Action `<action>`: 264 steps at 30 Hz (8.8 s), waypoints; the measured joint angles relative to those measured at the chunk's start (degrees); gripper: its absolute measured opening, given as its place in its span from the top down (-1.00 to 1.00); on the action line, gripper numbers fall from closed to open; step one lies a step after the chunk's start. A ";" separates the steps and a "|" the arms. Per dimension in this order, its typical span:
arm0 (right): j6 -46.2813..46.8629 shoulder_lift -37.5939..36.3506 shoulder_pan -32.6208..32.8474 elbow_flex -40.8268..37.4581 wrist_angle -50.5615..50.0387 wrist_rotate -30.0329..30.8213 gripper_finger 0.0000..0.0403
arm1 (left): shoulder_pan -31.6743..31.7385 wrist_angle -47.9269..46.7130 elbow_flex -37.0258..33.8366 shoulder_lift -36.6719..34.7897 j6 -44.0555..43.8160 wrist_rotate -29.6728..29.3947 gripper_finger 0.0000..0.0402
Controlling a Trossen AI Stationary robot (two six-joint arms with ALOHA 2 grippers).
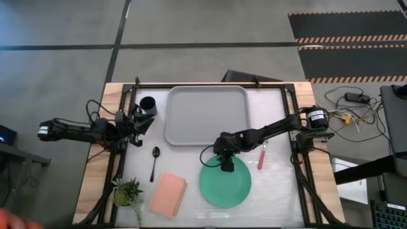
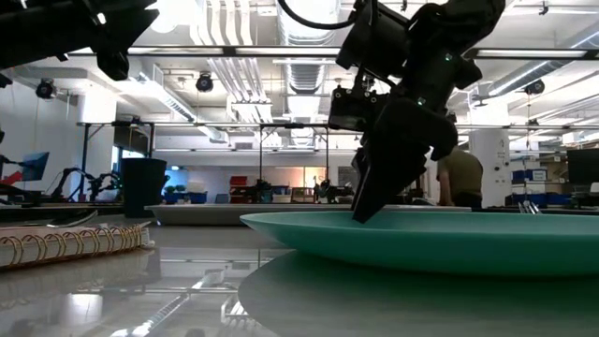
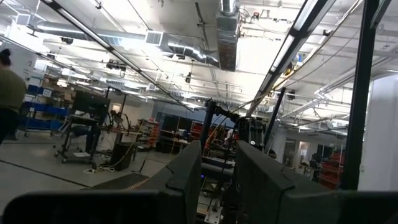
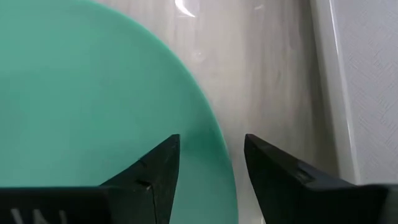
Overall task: Pick and place plate/cup/fork/spoon on tray
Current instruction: Put the green plate on the gray food tray, then put the pink fork to the right of the green plate on the gray food tray
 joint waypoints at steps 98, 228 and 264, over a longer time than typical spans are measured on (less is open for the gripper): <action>28.68 3.26 -39.84 -0.74 34.98 -13.75 0.96 | -0.01 1.26 0.04 -3.08 -0.22 0.01 0.58; 66.92 -45.71 14.06 -20.49 -27.83 4.00 0.58 | -0.01 8.68 0.74 5.09 4.06 -13.66 0.58; 88.58 -25.53 10.01 -14.01 -45.77 10.88 -0.09 | -0.01 11.55 -1.18 3.84 19.26 -17.77 0.58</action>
